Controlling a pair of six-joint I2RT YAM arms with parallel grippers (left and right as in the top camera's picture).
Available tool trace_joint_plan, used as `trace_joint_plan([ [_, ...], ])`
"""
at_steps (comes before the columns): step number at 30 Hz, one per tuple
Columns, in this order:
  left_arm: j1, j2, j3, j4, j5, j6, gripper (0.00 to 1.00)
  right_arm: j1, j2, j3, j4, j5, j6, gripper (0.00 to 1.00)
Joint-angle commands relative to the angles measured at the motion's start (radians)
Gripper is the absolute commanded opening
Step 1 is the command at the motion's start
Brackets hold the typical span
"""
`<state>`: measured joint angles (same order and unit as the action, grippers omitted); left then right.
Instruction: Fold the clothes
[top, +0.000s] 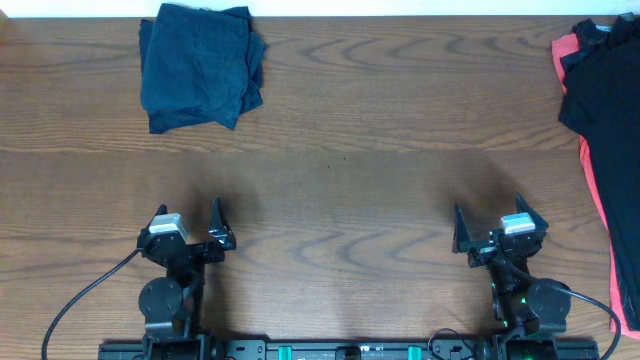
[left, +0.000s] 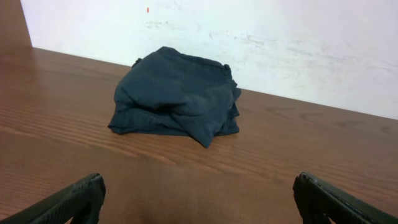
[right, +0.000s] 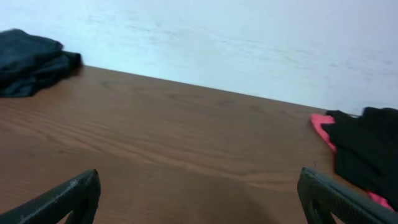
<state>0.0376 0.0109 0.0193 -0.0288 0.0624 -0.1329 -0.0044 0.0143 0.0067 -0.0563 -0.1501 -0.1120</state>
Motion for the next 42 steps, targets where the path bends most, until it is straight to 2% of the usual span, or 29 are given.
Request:
trace_joint_plan([
  [1, 0.003, -0.006, -0.015, -0.037, -0.003, 0.005, 0.98, -0.003, -0.010, -0.001, -0.008, 0.072, -0.019, 0.99],
  [6, 0.003, -0.006, -0.015, -0.037, -0.004, 0.005, 0.98, -0.006, -0.010, -0.001, -0.015, 0.192, 0.161, 0.99],
  [42, 0.003, -0.006, -0.015, -0.037, -0.003, 0.005, 0.98, -0.006, -0.010, -0.001, -0.015, 0.180, 0.160, 0.99],
])
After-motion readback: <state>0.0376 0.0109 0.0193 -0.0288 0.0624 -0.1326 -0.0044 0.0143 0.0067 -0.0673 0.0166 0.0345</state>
